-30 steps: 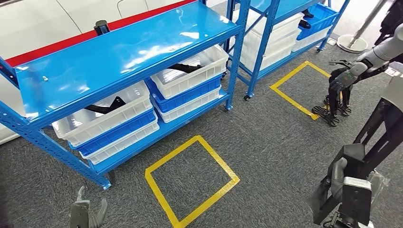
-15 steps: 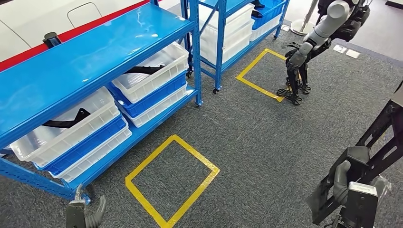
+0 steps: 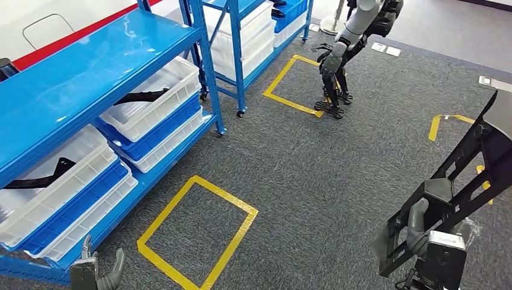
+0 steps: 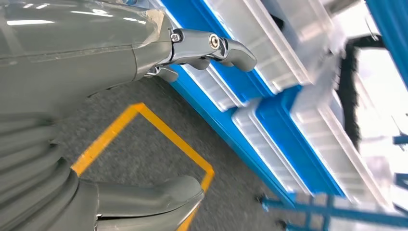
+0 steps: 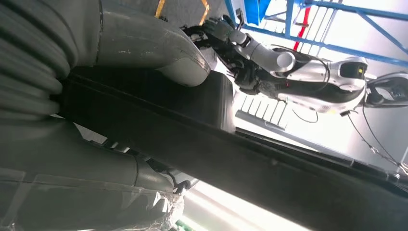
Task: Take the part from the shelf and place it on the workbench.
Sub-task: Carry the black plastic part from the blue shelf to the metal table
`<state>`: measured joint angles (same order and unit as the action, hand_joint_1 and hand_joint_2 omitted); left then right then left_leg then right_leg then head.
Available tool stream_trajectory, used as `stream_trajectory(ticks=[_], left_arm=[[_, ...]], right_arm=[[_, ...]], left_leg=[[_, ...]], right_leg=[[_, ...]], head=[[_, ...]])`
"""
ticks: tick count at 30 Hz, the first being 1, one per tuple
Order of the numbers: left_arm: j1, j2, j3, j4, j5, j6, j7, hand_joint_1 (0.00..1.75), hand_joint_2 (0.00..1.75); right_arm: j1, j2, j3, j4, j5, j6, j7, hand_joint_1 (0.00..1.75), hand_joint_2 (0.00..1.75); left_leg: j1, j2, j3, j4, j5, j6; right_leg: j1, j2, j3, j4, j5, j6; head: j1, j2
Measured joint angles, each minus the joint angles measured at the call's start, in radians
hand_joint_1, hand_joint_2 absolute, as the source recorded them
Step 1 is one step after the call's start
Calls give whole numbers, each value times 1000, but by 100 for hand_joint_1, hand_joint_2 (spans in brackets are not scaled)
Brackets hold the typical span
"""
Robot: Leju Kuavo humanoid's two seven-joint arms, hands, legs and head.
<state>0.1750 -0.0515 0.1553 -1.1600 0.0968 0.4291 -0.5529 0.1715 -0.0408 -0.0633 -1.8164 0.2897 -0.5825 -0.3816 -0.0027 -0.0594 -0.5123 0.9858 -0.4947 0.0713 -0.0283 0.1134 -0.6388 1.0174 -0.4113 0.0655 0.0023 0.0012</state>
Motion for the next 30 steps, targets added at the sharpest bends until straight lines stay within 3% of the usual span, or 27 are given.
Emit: stream_trajectory(ticks=[1,3,5,6,7,8,10,12,14,16,18,20,21,22,23,25,27,29,30], left_arm=[[0,-3,0,-5,-1,0,0,0,175],[4,-6,1,-8,-2,-1,1,0,175],[7,-9,3,-9,-2,-1,2,0,175],[8,-10,4,-10,-2,-1,3,0,175],[8,-12,5,-11,-2,-1,4,0,175],[8,-15,6,-12,-4,-1,7,0,175],[9,-19,12,-22,-12,-6,15,0,175],[10,-23,21,-36,-28,-16,24,0,175],[12,-31,29,-48,-47,-30,31,0,175],[13,-40,39,-59,-67,-46,34,0,175],[18,-47,49,-67,-80,-56,34,0,175],[28,-51,57,-69,-85,-61,34,0,175],[32,-53,61,-69,-86,-64,35,0,175],[35,-56,63,-71,-87,-67,35,0,175],[36,-57,65,-73,-87,-70,35,0,175],[38,-58,64,-79,-83,-72,35,0,175],[46,-54,60,-87,-70,-68,34,0,175],[56,-47,47,-99,-52,-59,33,0,175],[57,-44,37,-106,-44,-54,33,0,175]], right_arm=[[0,1,0,-4,1,0,-1,175,175],[-4,3,1,-7,0,0,-2,175,175],[-2,4,2,-8,0,2,-2,175,175],[0,5,3,-8,0,4,-2,175,175],[1,6,3,-9,0,6,-2,175,175],[1,7,3,-10,0,10,-2,175,175],[4,10,4,-15,1,15,-3,175,175],[9,13,4,-22,3,18,-1,175,175],[18,16,4,-29,2,25,-1,175,175],[27,18,4,-34,-7,37,-6,175,175],[30,20,4,-37,-16,46,-13,175,175],[30,22,4,-36,-21,51,-18,175,175],[30,23,4,-36,-24,51,-19,175,175],[31,24,4,-36,-29,51,-21,175,175],[33,25,4,-35,-36,51,-23,175,175],[34,26,4,-35,-54,51,-29,175,175],[37,28,5,-34,-79,54,-36,175,175],[47,28,5,-33,-101,56,-43,175,175],[54,26,5,-32,-111,58,-47,175,175]], left_leg=[[3,18,5,-16,8,-1],[4,51,7,-28,16,-1],[4,84,4,-27,16,-2],[4,100,4,-26,15,-3],[5,114,5,-25,14,-6],[6,127,6,-23,11,-10],[5,147,7,-15,2,-24],[0,162,6,-7,-4,-36],[0,173,8,-4,-9,-45],[6,144,-1,25,-38,-52],[10,90,-46,127,-101,-54],[11,66,-107,248,-145,-52],[10,61,-124,273,-142,-48],[8,57,-126,262,-118,-41],[5,49,-112,218,-79,-32],[-1,3,-71,104,0,-10],[-7,-34,-51,50,31,3],[-9,-20,-39,31,34,5],[-8,-5,-28,10,36,5]], right_leg=[[5,-24,-14,22,-12,0],[10,-81,-63,126,-64,-7],[5,-100,-108,238,-106,-4],[1,-104,-107,249,-108,4],[-2,-111,-85,221,-96,15],[-6,-123,-43,155,-73,27],[-6,-160,33,25,-40,36],[0,-172,56,-16,-35,24],[0,-151,52,-12,-33,8],[-6,-132,49,-14,-30,-3],[-7,-112,48,-15,-27,-10],[0,-88,46,-14,-26,-17],[4,-74,46,-14,-26,-19],[8,-60,48,-14,-26,-20],[11,-46,50,-14,-26,-20],[15,-21,52,-14,-26,-20],[9,2,48,-15,-24,-17],[2,24,44,-20,-20,-9],[4,14,40,-19,-20,-7]], head=[[2,0],[6,0],[8,0],[8,0],[9,0],[8,0],[8,0],[8,0],[7,0],[5,0],[2,0],[0,0],[0,0],[0,0],[0,0],[2,0],[2,0],[-3,0],[-5,0]])
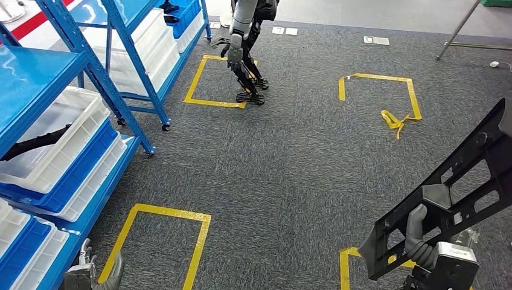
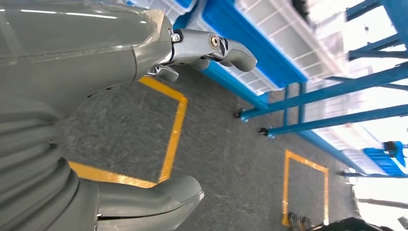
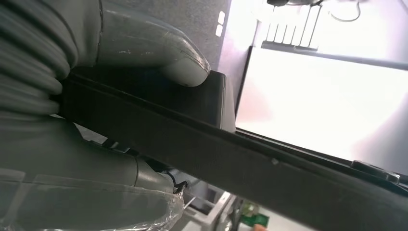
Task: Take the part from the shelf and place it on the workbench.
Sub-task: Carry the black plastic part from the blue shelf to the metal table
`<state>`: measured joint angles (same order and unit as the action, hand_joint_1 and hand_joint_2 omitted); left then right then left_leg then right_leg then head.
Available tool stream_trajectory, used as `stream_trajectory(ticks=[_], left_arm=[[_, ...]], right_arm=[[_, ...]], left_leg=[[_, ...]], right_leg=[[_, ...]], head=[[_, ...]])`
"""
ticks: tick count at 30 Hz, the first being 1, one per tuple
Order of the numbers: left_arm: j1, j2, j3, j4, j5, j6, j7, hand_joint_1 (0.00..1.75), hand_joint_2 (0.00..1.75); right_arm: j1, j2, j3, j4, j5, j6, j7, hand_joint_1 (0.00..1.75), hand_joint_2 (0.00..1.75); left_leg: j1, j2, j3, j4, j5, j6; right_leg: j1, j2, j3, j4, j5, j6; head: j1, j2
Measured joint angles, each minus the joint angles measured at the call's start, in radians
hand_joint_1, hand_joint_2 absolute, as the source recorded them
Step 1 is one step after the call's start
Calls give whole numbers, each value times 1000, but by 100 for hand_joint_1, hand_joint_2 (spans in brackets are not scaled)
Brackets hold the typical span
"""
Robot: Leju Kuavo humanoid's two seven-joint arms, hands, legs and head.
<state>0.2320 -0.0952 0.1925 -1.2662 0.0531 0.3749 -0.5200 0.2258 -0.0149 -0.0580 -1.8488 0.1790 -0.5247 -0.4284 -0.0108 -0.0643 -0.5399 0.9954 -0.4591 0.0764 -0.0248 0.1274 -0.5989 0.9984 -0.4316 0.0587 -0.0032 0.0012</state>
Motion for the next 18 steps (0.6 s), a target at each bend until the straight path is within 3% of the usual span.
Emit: stream_trajectory(ticks=[2,3,5,6,7,9,10,11,12,14,16,18], left_arm=[[5,8,-24,-17,14,9,1,0,175],[10,11,-36,-24,20,13,4,0,175],[25,18,-58,-32,30,21,11,0,175],[30,21,-69,-35,35,26,14,0,175],[32,24,-78,-38,40,32,15,0,175],[33,31,-96,-44,53,49,17,0,175],[33,34,-104,-46,57,57,17,0,175],[32,39,-111,-49,60,63,17,0,175],[31,43,-120,-51,63,69,17,0,175],[30,49,-138,-54,72,84,17,0,175],[30,53,-154,-56,81,95,17,0,175],[32,58,-163,-59,86,98,16,0,175]], right_arm=[[8,-8,2,1,-20,2,-9,175,175],[10,-14,3,2,-30,3,-13,175,175],[17,-25,6,5,-46,4,-19,175,175],[21,-30,7,7,-52,4,-20,175,175],[25,-34,9,10,-57,4,-21,175,175],[29,-43,16,13,-69,2,-21,175,175],[29,-46,22,15,-75,1,-21,175,175],[29,-48,27,16,-80,-1,-22,175,175],[30,-51,32,18,-84,-4,-22,175,175],[34,-56,42,21,-97,-10,-23,175,175],[41,-59,50,22,-108,-13,-26,175,175],[46,-62,56,21,-114,-15,-29,175,175]], left_leg=[[4,31,21,-46,5,1],[4,45,24,-55,5,-1],[4,75,24,-56,5,-3],[5,89,24,-54,2,-6],[7,103,25,-52,-1,-11],[13,128,27,-42,-11,-26],[13,138,25,-36,-18,-35],[13,147,24,-27,-24,-44],[11,154,23,-21,-29,-51],[12,168,24,-14,-34,-58],[20,145,19,4,-55,-64],[25,94,-20,94,-116,-65]], right_leg=[[6,-55,-30,47,-25,0],[6,-88,-58,99,-48,-2],[1,-112,-116,219,-88,3],[-3,-115,-131,249,-92,11],[-8,-120,-126,241,-82,23],[-18,-145,-65,122,-34,52],[-18,-163,-32,61,-14,61],[-17,-174,-10,19,-2,60],[-15,-178,-2,4,1,52],[-9,-158,-7,9,0,27],[-9,-140,-9,10,2,9],[-8,-122,-10,8,5,-7]], head=[[6,0],[9,0],[13,0],[13,0],[14,0],[14,0],[15,0],[15,0],[15,0],[14,0],[12,0],[8,0]])
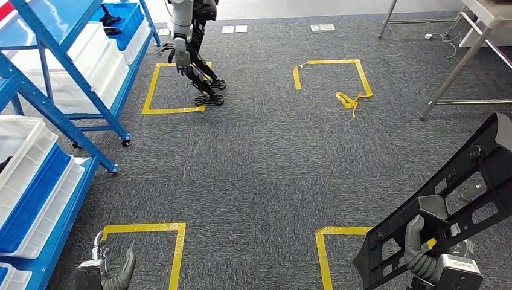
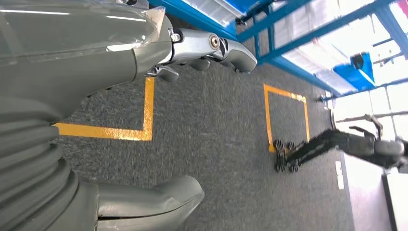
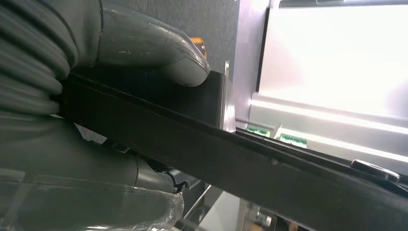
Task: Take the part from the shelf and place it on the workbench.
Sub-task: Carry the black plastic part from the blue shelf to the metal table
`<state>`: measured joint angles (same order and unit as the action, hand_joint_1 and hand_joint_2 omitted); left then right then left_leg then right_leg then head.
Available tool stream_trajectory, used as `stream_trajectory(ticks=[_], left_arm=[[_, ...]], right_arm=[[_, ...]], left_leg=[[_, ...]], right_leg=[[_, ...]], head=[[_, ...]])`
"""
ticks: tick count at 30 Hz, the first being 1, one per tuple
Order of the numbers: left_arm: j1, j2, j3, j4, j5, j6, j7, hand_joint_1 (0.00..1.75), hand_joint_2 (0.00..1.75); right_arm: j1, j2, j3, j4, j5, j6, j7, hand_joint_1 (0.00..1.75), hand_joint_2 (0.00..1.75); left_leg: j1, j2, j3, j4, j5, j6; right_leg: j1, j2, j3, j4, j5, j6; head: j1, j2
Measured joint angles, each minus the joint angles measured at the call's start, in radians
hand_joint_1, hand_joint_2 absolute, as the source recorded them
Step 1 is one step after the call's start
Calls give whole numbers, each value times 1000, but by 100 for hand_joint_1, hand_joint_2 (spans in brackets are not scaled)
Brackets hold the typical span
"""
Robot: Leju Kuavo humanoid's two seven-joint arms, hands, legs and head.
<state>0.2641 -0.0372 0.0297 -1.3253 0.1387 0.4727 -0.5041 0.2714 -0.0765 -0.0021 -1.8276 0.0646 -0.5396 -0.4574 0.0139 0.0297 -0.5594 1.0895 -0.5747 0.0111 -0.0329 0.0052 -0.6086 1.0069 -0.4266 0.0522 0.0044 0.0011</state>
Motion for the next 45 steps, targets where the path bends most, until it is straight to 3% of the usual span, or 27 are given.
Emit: stream_trajectory(ticks=[2,3,4,6,8,10,12,14,16,18,19,20,21,23,25,27,28,30,32,34,35,36,38,40,42,43,45], left_arm=[[4,4,-4,-1,6,2,0,0,175],[6,6,-6,-1,11,3,0,0,175],[8,7,-6,-2,18,6,0,0,175],[13,9,-7,-8,35,12,0,0,175],[21,14,-2,-14,51,16,-2,0,175],[30,20,6,-23,64,19,-5,0,175],[36,22,12,-37,69,20,-7,0,175],[40,22,16,-52,65,15,-6,0,175],[51,22,17,-59,60,9,-4,0,175],[59,22,18,-61,59,3,-2,0,175],[61,23,19,-61,59,0,-2,0,175],[61,24,19,-60,59,-3,-2,0,175],[61,25,19,-60,60,-5,-3,0,175],[62,28,18,-58,62,-7,-7,0,175],[62,32,17,-57,64,-5,-11,0,175],[62,34,15,-56,67,-2,-15,0,175],[61,34,14,-56,69,-1,-15,0,175],[60,35,12,-56,68,-2,-15,0,175],[64,37,11,-55,67,-5,-14,0,175],[68,38,10,-54,65,-7,-13,0,175],[69,38,8,-54,64,-7,-12,0,175],[69,38,7,-54,63,-8,-12,0,175],[70,38,5,-54,61,-11,-10,0,175],[71,38,3,-54,59,-17,-3,0,175],[71,38,0,-55,55,-23,1,0,175],[70,38,-1,-56,52,-25,1,0,175],[68,39,-2,-58,44,-31,2,0,175]], right_arm=[[3,-1,6,0,-5,-1,-1,175,175],[5,-2,8,0,-11,-3,-1,175,175],[8,-2,11,0,-18,-5,-1,175,175],[19,-3,14,0,-35,-11,-4,175,175],[33,-4,15,-1,-49,-18,-13,175,175],[47,-6,17,-2,-59,-26,-24,175,175],[61,-7,17,-8,-62,-31,-30,175,175],[66,-9,19,-14,-58,-33,-33,175,175],[59,-12,21,-17,-51,-33,-35,175,175],[55,-15,22,-17,-45,-34,-37,175,175],[54,-17,23,-17,-43,-35,-39,175,175],[53,-19,23,-17,-41,-36,-41,175,175],[49,-21,24,-17,-38,-37,-43,175,175],[40,-26,25,-17,-32,-39,-45,175,175],[32,-28,26,-19,-24,-43,-46,175,175],[29,-30,26,-20,-14,-46,-46,175,175],[28,-30,27,-22,-8,-47,-45,175,175],[25,-30,28,-26,4,-47,-43,175,175],[21,-30,32,-31,14,-48,-41,175,175],[21,-30,36,-33,20,-48,-40,175,175],[21,-30,37,-33,22,-48,-40,175,175],[21,-30,37,-34,24,-48,-39,175,175],[18,-30,38,-37,28,-48,-39,175,175],[14,-31,38,-42,31,-49,-38,175,175],[12,-31,40,-44,32,-49,-36,175,175],[13,-32,40,-45,32,-50,-35,175,175],[9,-34,42,-45,33,-52,-34,175,175]], left_leg=[[-2,-25,-67,141,-61,5],[-4,-29,-91,185,-70,10],[-6,-32,-99,193,-57,18],[-15,-52,-60,95,18,37],[-21,-105,-8,-25,79,51],[-25,-129,10,-64,92,55],[-27,-99,19,-85,96,55],[-24,-66,32,-117,104,56],[-23,-34,34,-130,110,56],[-24,0,32,-130,110,57],[-24,15,32,-129,109,57],[-23,29,32,-129,109,55],[-22,42,33,-128,107,54],[-23,63,34,-126,104,46],[-27,80,35,-122,101,36],[-28,94,35,-119,99,28],[-26,85,33,-112,91,23],[-19,33,4,-47,42,14],[-12,-19,-58,96,-29,9],[-7,-32,-103,194,-53,5],[-3,-34,-99,183,-33,3],[4,-39,-77,133,4,1],[21,-91,-20,-1,68,-11],[28,-136,6,-63,79,-18],[19,-123,6,-66,75,-9],[16,-108,5,-68,79,-1],[12,-77,3,-73,86,16]], right_leg=[[8,21,-2,0,1,-8],[12,34,-2,1,2,-9],[16,47,-1,1,2,-10],[20,75,3,1,2,-10],[21,99,4,1,3,-9],[17,122,-2,1,7,-6],[14,138,-10,-3,12,2],[23,100,-31,28,-7,4],[28,37,-79,136,-61,-1],[22,11,-124,250,-104,5],[18,6,-123,262,-106,13],[15,-1,-102,233,-93,25],[12,-14,-61,166,-71,37],[15,-58,22,22,-34,45],[24,-74,52,-32,-22,29],[24,-51,49,-32,-15,11],[19,-40,49,-35,-12,5],[8,-20,49,-40,-5,-13],[8,1,47,-40,-3,-23],[10,28,48,-38,-4,-24],[9,42,49,-37,-4,-24],[7,57,49,-33,-4,-23],[7,85,42,-20,-7,-18],[8,112,20,-7,-6,-6],[5,137,0,-5,2,9],[4,129,-8,-2,2,14],[7,70,-40,53,-26,14]], head=[[-3,0],[-3,0],[-3,0],[-3,0],[-1,0],[-5,0],[-11,0],[-8,0],[-5,0],[-4,0],[-4,0],[-4,0],[-4,0],[-4,0],[-4,0],[-5,0],[-6,0],[-8,0],[-10,0],[-11,0],[-11,0],[-11,0],[-11,0],[-10,0],[-10,0],[-10,0],[-5,0]])
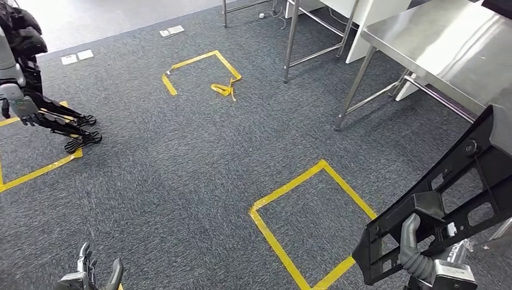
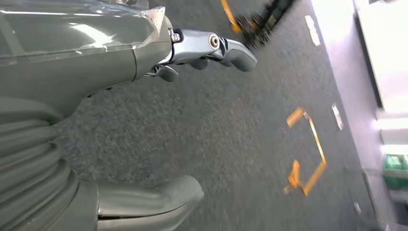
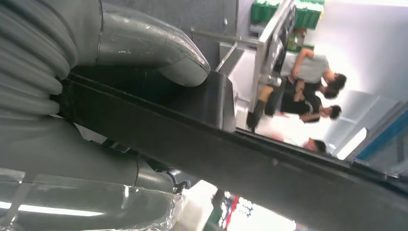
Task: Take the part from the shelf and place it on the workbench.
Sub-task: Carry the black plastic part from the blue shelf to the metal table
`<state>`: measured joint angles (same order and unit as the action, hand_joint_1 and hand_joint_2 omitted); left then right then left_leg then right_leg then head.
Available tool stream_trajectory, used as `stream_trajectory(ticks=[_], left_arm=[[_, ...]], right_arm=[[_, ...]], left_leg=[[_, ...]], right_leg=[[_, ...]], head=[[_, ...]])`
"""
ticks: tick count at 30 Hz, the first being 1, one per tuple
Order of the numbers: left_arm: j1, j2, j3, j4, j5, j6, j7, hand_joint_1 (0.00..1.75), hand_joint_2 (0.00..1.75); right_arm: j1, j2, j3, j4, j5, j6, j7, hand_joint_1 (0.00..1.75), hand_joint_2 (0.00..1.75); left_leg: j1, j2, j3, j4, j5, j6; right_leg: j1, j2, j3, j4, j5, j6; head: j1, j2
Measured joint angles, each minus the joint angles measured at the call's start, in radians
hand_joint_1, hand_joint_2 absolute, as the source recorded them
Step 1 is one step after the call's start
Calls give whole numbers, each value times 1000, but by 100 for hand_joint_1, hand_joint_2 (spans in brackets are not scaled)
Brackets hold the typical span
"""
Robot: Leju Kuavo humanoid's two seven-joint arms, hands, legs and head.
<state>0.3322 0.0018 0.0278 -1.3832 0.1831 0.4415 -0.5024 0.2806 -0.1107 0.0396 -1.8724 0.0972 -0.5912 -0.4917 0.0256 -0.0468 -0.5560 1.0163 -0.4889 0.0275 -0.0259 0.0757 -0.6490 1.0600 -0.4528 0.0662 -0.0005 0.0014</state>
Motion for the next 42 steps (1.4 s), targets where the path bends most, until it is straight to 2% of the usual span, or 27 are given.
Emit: stream_trajectory(ticks=[1,2,4,5,7,9,10,12,13,15,17,18,19,20,22,23,25,26,28,30,32,34,35,36,38,40,42], left_arm=[[0,0,0,-1,-3,-4,1,0,175],[0,1,-1,-2,-6,-6,2,0,175],[-1,0,-2,-2,-10,-11,6,0,175],[-2,0,-2,-2,-12,-11,9,0,175],[-9,-1,-2,-2,-16,-12,14,0,175],[-18,-2,-2,-2,-20,-14,16,0,175],[-23,-3,-3,-2,-22,-15,17,0,175],[-29,-5,-3,-3,-25,-17,19,0,175],[-33,-6,-3,-3,-26,-18,19,0,175],[-38,-7,-4,-3,-28,-20,19,0,175],[-37,-7,-5,-2,-32,-23,19,0,175],[-36,-7,-5,-1,-35,-26,21,0,175],[-36,-7,-5,0,-39,-30,23,0,175],[-38,-7,-5,1,-43,-33,25,0,175],[-42,-7,-3,3,-50,-38,30,0,175],[-44,-8,-3,5,-52,-41,32,0,175],[-48,-9,-2,9,-55,-43,34,0,175],[-49,-9,-2,11,-56,-44,34,0,175],[-54,-9,-2,11,-56,-44,33,0,175],[-58,-9,0,11,-56,-44,33,0,175],[-57,-9,1,11,-56,-44,33,0,175],[-55,-10,1,11,-56,-45,33,0,175],[-55,-10,2,11,-56,-45,33,0,175],[-55,-10,2,11,-56,-45,33,0,175],[-56,-10,2,11,-56,-45,33,0,175],[-59,-11,2,12,-58,-49,33,0,175],[-65,-12,1,12,-61,-56,36,0,175]], right_arm=[[-4,-2,0,0,1,-2,0,175,175],[-7,-4,1,0,1,-4,0,175,175],[-10,-8,1,0,1,-8,0,175,175],[-10,-11,1,0,0,-9,0,175,175],[-11,-19,1,0,-3,-11,0,175,175],[-16,-26,1,0,-5,-13,0,175,175],[-18,-29,1,0,-5,-14,-1,175,175],[-21,-33,0,-1,-5,-16,-1,175,175],[-21,-35,0,-1,-5,-17,-2,175,175],[-24,-35,1,-2,-5,-18,-1,175,175],[-29,-34,1,-2,-3,-22,-1,175,175],[-30,-34,1,-2,-2,-24,1,175,175],[-30,-33,1,-2,-1,-27,3,175,175],[-31,-33,1,-1,0,-29,5,175,175],[-34,-33,1,-1,1,-31,9,175,175],[-36,-33,1,-1,1,-32,10,175,175],[-40,-34,2,-2,2,-33,12,175,175],[-41,-35,2,-2,3,-34,12,175,175],[-40,-37,2,-2,5,-34,13,175,175],[-40,-38,2,-2,5,-34,13,175,175],[-43,-39,2,-2,5,-34,13,175,175],[-43,-39,2,-1,5,-34,13,175,175],[-42,-38,2,-1,5,-34,13,175,175],[-41,-39,2,0,5,-34,13,175,175],[-43,-39,2,0,8,-36,13,175,175],[-45,-40,2,1,22,-44,13,175,175],[-46,-43,1,3,41,-56,14,175,175]], left_leg=[[-3,17,-2,-1,2,6],[-7,34,-5,-1,3,11],[-14,67,-8,0,4,14],[-16,82,-9,0,4,15],[-19,108,-7,0,5,15],[-21,128,-6,-1,5,13],[-22,138,-6,-1,5,12],[-24,156,-3,-5,7,6],[-23,153,-1,-4,3,2],[-21,109,-14,38,-30,-7],[-16,57,-62,154,-94,-15],[-14,48,-89,215,-120,-20],[-10,44,-108,254,-128,-25],[-6,44,-112,259,-117,-30],[10,34,-70,166,-52,-43],[17,13,-43,109,-28,-53],[22,-23,-14,42,-14,-56],[18,-29,-14,40,-20,-49],[10,-7,-18,38,-16,-28],[7,18,-19,34,-11,-7],[4,45,-23,31,-8,6],[0,72,-28,31,-7,9],[-2,85,-29,31,-7,10],[-3,98,-29,31,-7,10],[-5,119,-27,31,-7,9],[-7,131,-27,30,-6,4],[-8,142,-24,26,-4,-6]], right_leg=[[3,-36,-27,60,-28,-4],[5,-55,-59,133,-59,-7],[6,-64,-97,235,-97,-7],[8,-66,-85,229,-94,-3],[16,-87,-1,100,-55,3],[34,-128,78,-33,-23,-10],[42,-139,94,-63,-16,-20],[47,-127,91,-74,-10,-35],[40,-117,93,-80,-5,-40],[23,-98,102,-93,5,-51],[16,-78,107,-96,9,-56],[15,-67,107,-95,10,-57],[15,-56,106,-93,10,-57],[13,-43,106,-90,9,-56],[5,-16,104,-77,4,-49],[3,-4,99,-66,-1,-41],[0,20,79,-42,-8,-23],[1,32,69,-38,-6,-14],[-3,45,54,-38,-1,0],[-2,7,28,-1,-19,2],[2,-46,-30,114,-71,-3],[3,-61,-84,234,-115,-4],[3,-63,-87,250,-118,0],[4,-67,-68,222,-105,4],[11,-88,11,87,-62,7],[26,-109,72,-18,-33,-6],[38,-108,80,-43,-27,-22]], head=[[3,0],[5,0],[5,0],[5,0],[5,0],[4,0],[5,0],[8,0],[8,0],[6,0],[1,0],[-1,0],[-2,0],[-2,0],[-2,0],[-3,0],[-4,0],[-5,0],[-4,0],[0,0],[5,0],[8,0],[8,0],[8,0],[8,0],[9,0],[10,0]])
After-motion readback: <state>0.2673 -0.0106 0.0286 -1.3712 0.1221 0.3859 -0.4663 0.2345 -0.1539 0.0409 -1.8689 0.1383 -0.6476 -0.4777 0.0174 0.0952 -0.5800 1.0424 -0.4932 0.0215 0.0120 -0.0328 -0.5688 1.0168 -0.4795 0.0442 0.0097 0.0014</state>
